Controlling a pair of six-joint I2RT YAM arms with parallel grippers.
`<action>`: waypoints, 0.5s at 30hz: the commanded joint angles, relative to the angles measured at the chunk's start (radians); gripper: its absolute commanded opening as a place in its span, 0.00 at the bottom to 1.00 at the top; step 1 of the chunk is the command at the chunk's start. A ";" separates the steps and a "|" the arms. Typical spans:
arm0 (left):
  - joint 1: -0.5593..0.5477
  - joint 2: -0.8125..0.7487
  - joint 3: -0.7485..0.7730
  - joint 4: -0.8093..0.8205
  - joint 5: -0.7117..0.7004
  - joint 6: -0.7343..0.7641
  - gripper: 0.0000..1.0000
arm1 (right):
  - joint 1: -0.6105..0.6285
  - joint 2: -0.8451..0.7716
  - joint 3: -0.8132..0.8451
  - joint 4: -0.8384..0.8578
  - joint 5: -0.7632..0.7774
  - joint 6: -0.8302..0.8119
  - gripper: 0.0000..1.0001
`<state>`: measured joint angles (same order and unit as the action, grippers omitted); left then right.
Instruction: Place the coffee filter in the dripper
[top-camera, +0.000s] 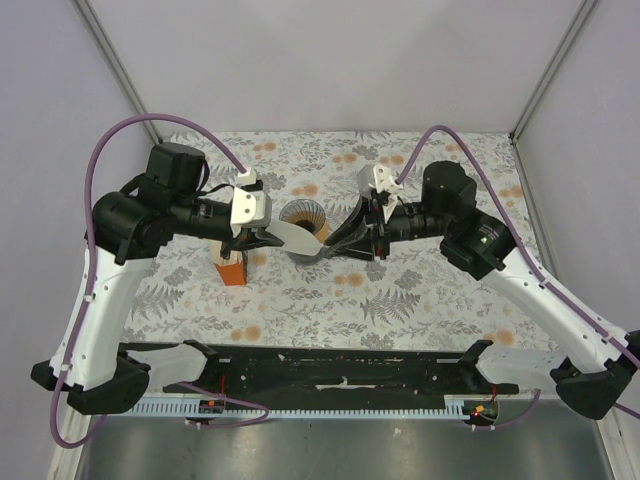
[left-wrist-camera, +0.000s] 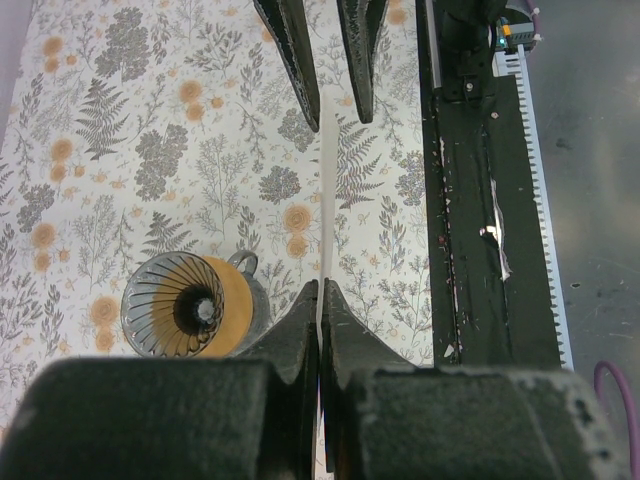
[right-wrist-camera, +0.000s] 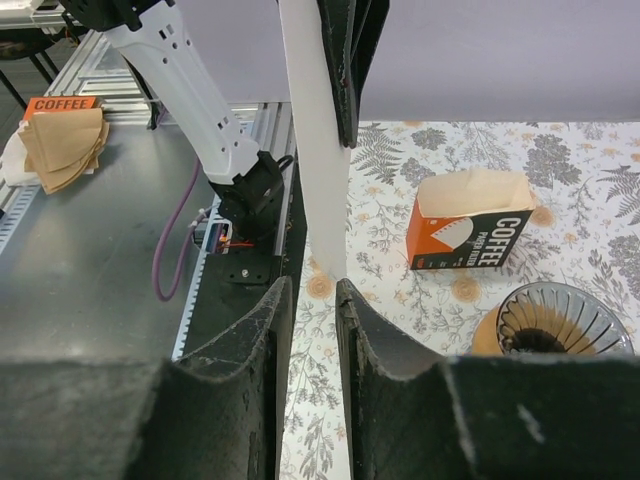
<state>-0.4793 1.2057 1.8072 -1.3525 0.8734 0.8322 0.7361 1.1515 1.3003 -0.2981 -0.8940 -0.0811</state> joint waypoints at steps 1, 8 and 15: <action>-0.004 -0.015 0.006 -0.062 0.030 0.035 0.02 | 0.005 0.013 0.054 0.065 -0.020 0.032 0.28; -0.005 -0.017 0.004 -0.062 0.036 0.036 0.02 | 0.005 0.036 0.068 0.070 0.000 0.047 0.18; -0.004 -0.018 0.003 -0.062 0.036 0.036 0.02 | 0.005 0.037 0.062 0.073 0.036 0.043 0.14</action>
<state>-0.4793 1.2037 1.8072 -1.3533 0.8742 0.8322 0.7361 1.1923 1.3254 -0.2630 -0.8799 -0.0448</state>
